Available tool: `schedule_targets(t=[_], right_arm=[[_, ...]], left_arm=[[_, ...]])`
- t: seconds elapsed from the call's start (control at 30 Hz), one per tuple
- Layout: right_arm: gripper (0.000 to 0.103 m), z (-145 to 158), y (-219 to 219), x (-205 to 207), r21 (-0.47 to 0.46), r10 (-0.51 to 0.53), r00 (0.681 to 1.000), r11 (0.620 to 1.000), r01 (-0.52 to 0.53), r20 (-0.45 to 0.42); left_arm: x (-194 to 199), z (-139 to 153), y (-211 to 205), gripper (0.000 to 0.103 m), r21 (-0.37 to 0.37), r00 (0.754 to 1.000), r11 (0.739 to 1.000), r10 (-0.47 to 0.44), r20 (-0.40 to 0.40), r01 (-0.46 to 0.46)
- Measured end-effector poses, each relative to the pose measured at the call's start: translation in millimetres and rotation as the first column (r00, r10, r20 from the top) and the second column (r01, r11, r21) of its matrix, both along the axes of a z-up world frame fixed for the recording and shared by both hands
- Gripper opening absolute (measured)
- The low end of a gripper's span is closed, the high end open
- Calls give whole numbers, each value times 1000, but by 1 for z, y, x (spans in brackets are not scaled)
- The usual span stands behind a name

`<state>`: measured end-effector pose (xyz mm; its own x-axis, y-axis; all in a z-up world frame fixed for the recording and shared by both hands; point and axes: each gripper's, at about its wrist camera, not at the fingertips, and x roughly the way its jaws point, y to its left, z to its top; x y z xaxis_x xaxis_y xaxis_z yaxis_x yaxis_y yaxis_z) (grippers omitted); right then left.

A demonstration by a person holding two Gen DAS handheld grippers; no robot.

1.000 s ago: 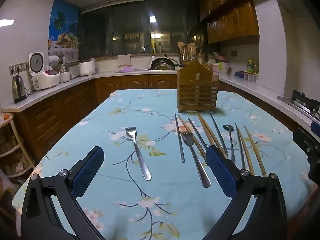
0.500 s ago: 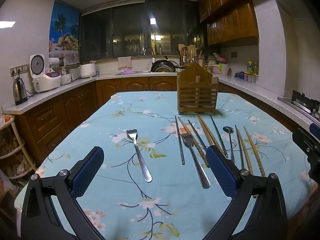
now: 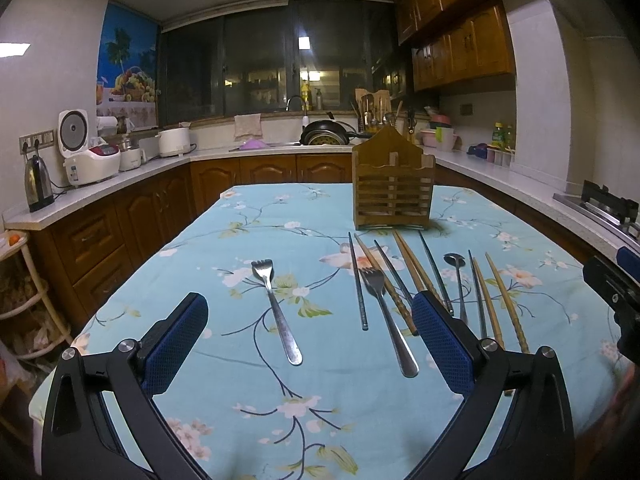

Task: Organize utensils

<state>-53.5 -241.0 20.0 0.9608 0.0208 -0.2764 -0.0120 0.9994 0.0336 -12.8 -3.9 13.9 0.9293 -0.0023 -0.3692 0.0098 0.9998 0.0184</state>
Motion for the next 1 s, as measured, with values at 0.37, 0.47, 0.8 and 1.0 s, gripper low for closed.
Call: schedule_targets(t=[0.37,0.47,0.8,1.0], right_arm=[[103,0,1,0,7,2,1000,1000,-2,-1],[103,0,1,0,7,2,1000,1000,-2,-1],[103,-1,1,1,10,1,1000,1000,-1,-3],[103,0,4,3,11,1,1000,1000,-1,-20]], left_arm=[[1,2,-1,103,3,1000,1000,-4,2,4],[1,2,-2,103,4,1000,1000,-3,2,3],[2,1,-5,103,5,1000,1000,-7,-1,7],[11,1,-6,103,-8,998,1000,-22,-54,22]])
